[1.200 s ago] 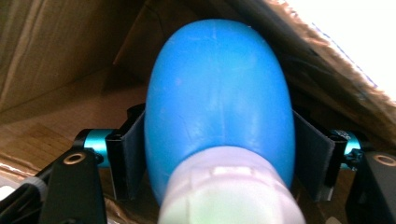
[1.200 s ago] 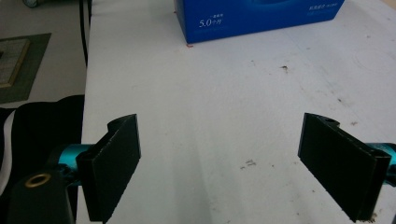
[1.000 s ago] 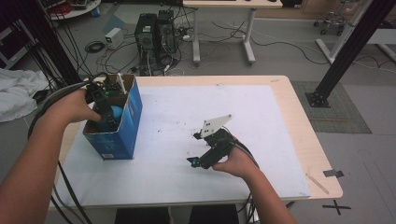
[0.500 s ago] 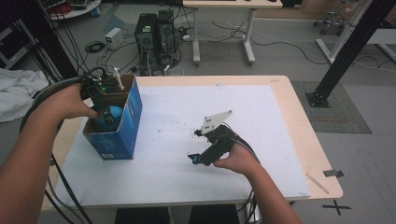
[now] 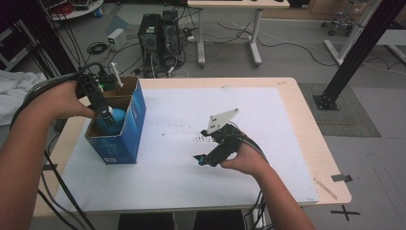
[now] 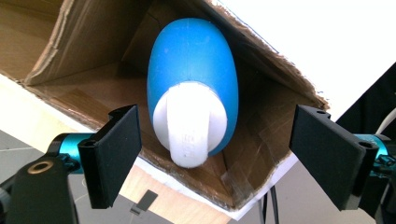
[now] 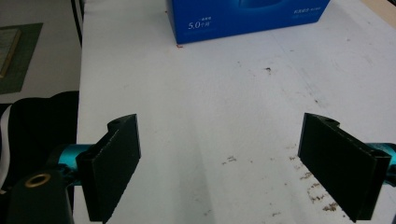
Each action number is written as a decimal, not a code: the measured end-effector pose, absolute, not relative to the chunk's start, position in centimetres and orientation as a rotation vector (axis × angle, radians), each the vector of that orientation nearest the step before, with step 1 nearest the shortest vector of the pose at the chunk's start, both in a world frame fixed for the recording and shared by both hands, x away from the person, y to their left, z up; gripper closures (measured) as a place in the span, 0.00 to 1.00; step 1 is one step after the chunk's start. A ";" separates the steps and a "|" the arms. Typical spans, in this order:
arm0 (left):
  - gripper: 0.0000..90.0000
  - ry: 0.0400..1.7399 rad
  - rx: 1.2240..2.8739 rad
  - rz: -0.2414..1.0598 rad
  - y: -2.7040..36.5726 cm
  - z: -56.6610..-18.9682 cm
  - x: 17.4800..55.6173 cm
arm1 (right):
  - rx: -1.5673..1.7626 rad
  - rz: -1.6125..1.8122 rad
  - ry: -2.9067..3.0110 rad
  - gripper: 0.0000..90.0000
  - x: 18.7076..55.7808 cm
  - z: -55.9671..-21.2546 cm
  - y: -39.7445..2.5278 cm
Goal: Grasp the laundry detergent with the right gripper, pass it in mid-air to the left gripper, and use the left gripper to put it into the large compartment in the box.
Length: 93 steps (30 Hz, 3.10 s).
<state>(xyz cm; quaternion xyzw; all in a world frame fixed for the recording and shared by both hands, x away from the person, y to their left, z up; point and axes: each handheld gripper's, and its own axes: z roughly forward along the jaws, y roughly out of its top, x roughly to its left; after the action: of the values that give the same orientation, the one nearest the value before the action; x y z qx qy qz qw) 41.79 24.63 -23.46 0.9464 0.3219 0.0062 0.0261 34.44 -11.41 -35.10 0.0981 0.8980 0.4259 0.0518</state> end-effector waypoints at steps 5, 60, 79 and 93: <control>0.17 0.963 2.931 0.043 24.2 -22.2 41.4 | 0.304 1.276 2.734 0.14 34.4 -34.6 -11.6; 0.02 0.259 3.086 -0.079 10.9 -29.2 39.3 | 0.335 0.732 2.985 0.14 37.8 -34.1 -12.3; 0.02 0.198 3.074 -0.091 10.0 -29.8 39.3 | 0.346 0.587 3.010 0.14 38.1 -34.4 -13.2; 0.02 0.189 3.046 -0.146 10.1 -29.8 38.9 | 0.344 0.444 2.990 0.14 38.5 -33.6 -14.3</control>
<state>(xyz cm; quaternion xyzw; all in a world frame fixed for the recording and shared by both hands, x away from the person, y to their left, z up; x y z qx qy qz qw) 38.91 10.09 -29.83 0.9960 0.0618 -0.0477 0.0432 38.52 -14.30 -33.56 0.1131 0.9816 0.1457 0.0498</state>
